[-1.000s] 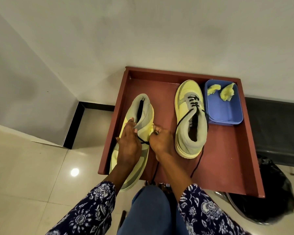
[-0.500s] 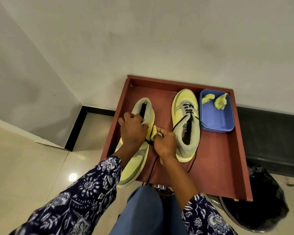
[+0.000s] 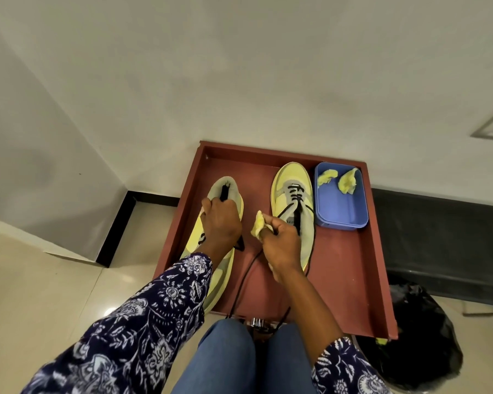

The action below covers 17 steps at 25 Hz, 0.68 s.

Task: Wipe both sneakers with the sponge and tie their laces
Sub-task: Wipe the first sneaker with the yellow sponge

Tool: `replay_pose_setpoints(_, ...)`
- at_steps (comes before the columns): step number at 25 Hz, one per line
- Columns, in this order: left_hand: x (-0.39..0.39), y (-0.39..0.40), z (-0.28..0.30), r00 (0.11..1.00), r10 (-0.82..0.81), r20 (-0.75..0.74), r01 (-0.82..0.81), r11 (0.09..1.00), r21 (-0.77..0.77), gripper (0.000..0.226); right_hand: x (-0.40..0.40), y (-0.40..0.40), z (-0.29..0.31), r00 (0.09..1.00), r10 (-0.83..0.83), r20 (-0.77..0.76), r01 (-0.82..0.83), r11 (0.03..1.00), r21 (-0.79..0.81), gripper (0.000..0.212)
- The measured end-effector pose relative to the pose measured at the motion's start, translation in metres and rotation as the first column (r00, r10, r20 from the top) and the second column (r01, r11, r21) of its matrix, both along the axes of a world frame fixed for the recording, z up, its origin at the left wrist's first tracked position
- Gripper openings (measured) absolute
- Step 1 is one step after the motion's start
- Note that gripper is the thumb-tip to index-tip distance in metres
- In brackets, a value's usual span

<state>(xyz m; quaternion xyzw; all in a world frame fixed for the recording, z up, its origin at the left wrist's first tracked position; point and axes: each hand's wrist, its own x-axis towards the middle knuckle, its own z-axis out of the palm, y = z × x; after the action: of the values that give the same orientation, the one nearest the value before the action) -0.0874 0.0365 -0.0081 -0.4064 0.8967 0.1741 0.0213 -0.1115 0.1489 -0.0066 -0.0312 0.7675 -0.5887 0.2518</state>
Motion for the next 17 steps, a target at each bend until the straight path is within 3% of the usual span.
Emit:
replay_pose_setpoints(7, 0.006, 0.002, 0.007, 0.994, -0.108, 0.0, 0.108, 0.994, -0.015, 0.015, -0.01, 0.01, 0.009, 0.997, -0.072, -0.019, 0.073, 0.997, 0.033, 0.031)
replay_pose_setpoints(17, 0.012, -0.01, 0.053, 0.945, -0.201, -0.257, 0.242, 0.96, 0.138, 0.029, -0.015, 0.017, 0.031, 0.979, -0.174, -0.108, 0.181, 0.982, 0.056, 0.03)
